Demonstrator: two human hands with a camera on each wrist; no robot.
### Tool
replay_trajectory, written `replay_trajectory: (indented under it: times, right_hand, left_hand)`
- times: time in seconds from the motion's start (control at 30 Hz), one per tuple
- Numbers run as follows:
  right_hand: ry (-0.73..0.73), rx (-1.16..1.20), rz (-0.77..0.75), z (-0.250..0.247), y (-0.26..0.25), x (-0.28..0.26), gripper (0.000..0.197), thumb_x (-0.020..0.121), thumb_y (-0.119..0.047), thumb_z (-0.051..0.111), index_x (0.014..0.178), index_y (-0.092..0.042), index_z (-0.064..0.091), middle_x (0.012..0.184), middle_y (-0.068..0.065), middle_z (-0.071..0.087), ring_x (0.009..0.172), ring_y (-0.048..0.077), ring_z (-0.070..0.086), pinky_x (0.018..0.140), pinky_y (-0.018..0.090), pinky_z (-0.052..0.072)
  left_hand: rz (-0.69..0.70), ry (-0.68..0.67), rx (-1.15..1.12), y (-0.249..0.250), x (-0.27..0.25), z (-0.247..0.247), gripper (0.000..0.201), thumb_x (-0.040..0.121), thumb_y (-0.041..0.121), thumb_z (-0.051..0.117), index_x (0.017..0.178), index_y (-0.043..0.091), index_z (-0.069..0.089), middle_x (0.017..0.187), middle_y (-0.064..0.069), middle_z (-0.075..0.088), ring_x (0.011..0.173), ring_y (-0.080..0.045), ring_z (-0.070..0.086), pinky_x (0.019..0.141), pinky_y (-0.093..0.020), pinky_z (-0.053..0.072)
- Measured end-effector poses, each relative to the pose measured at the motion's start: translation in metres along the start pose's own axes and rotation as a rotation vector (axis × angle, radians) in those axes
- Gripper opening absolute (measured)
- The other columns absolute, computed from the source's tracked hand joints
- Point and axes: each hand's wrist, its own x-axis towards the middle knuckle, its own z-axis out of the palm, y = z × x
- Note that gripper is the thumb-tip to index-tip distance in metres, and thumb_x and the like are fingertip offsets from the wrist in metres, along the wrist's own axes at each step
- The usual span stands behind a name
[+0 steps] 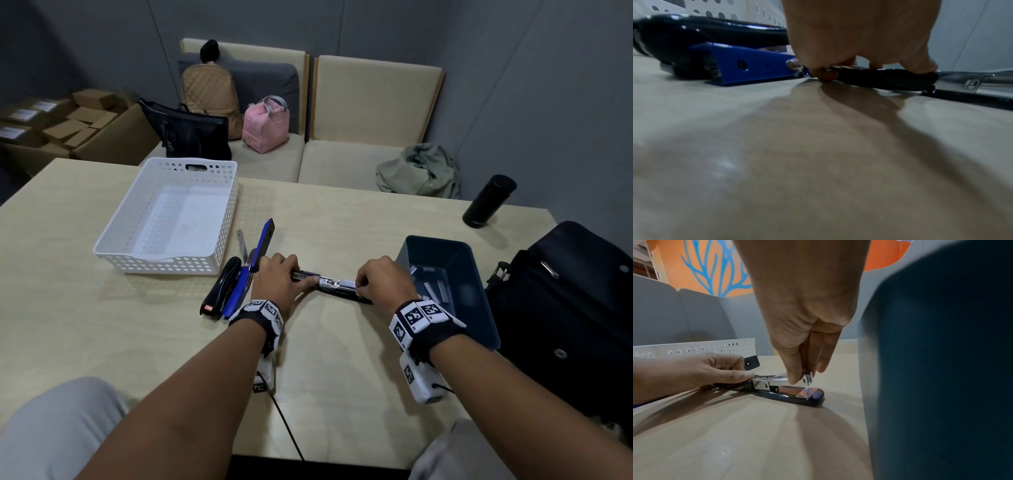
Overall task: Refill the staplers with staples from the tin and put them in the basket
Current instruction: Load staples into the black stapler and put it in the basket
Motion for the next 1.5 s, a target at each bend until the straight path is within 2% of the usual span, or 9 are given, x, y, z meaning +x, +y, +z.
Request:
replay_trajectory:
  times: [0.43,0.77,0.87,0.93,1.03,1.1,1.3,1.4,1.5]
  right_hand:
    - [0.029,0.062,-0.007,0.006,0.004,-0.002,0.01,0.078,-0.012,0.069,0.079,-0.016,0.077,0.082,0.008,0.072,0.075,0.026,0.067,0.059,0.025,0.042]
    - [-0.041,0.045,0.006,0.016,0.005,0.002,0.012,0.079,-0.01,0.066,0.078,-0.016,0.077,0.083,0.01,0.07,0.075,0.029,0.066,0.058,0.028,0.049]
    - [-0.038,0.092,0.029,0.018,0.007,0.002,0.01,0.078,-0.011,0.069,0.079,-0.016,0.077,0.085,0.009,0.07,0.077,0.028,0.066,0.06,0.028,0.049]
    - [-0.015,0.1,0.04,0.019,0.007,0.001,0.007,0.079,-0.009,0.069,0.081,-0.015,0.072,0.088,0.009,0.068,0.079,0.028,0.065,0.06,0.029,0.049]
    - [0.067,0.165,0.009,0.026,0.008,0.0,0.028,0.078,-0.003,0.064,0.091,-0.021,0.047,0.084,0.007,0.067,0.075,0.028,0.063,0.06,0.038,0.057]
    - [0.089,0.177,-0.01,0.027,0.007,-0.001,0.041,0.077,0.0,0.064,0.097,-0.024,0.039,0.082,0.005,0.068,0.075,0.027,0.063,0.06,0.038,0.057]
    - [0.018,0.253,0.046,0.022,0.011,0.003,0.061,0.072,0.001,0.073,0.12,-0.025,0.045,0.09,0.004,0.07,0.087,0.025,0.064,0.074,0.041,0.058]
    - [0.022,0.308,0.079,0.018,0.014,0.002,0.057,0.076,0.005,0.062,0.123,-0.024,0.049,0.092,0.004,0.07,0.091,0.025,0.064,0.079,0.042,0.058]
    - [-0.038,0.357,0.116,0.013,0.015,0.001,0.061,0.079,0.007,0.057,0.131,-0.022,0.046,0.107,0.009,0.067,0.103,0.027,0.061,0.088,0.044,0.055]
  left_hand:
    - [0.009,0.001,0.0,0.0,0.001,0.0,0.053,0.072,0.072,0.059,0.081,0.02,0.053,0.085,0.006,0.045,0.088,-0.018,0.035,0.08,-0.038,0.047]
    - [0.039,-0.019,0.037,-0.001,0.001,-0.002,0.055,0.072,0.073,0.057,0.082,0.02,0.052,0.09,0.0,0.053,0.092,-0.022,0.042,0.079,-0.041,0.048]
    - [0.127,-0.148,0.145,0.001,0.005,-0.015,0.059,0.068,0.073,0.062,0.089,0.019,0.052,0.096,0.0,0.055,0.094,-0.023,0.045,0.078,-0.04,0.048]
    - [0.269,-0.241,0.354,0.006,0.012,-0.029,0.059,0.068,0.067,0.067,0.098,0.018,0.056,0.102,0.0,0.058,0.098,-0.024,0.048,0.077,-0.037,0.046]
    - [0.522,-0.25,0.658,0.023,0.027,-0.055,0.04,0.074,0.051,0.069,0.096,0.018,0.066,0.097,0.0,0.068,0.099,-0.025,0.05,0.076,-0.035,0.036]
    - [0.592,-0.242,0.695,0.039,0.032,-0.068,0.033,0.071,0.048,0.072,0.09,0.02,0.069,0.09,0.003,0.069,0.097,-0.024,0.05,0.076,-0.034,0.033]
    - [0.461,-0.355,0.322,0.094,0.031,-0.064,0.026,0.069,0.027,0.076,0.091,0.02,0.065,0.093,-0.002,0.068,0.09,-0.025,0.063,0.064,-0.029,0.041]
    - [0.384,-0.379,0.212,0.096,0.018,-0.036,0.04,0.075,0.036,0.073,0.108,0.017,0.062,0.106,-0.008,0.065,0.1,-0.028,0.06,0.075,-0.036,0.05]
    - [0.352,-0.426,0.337,0.082,0.004,-0.005,0.044,0.079,0.034,0.069,0.118,0.016,0.059,0.122,-0.01,0.052,0.112,-0.03,0.05,0.083,-0.042,0.048]
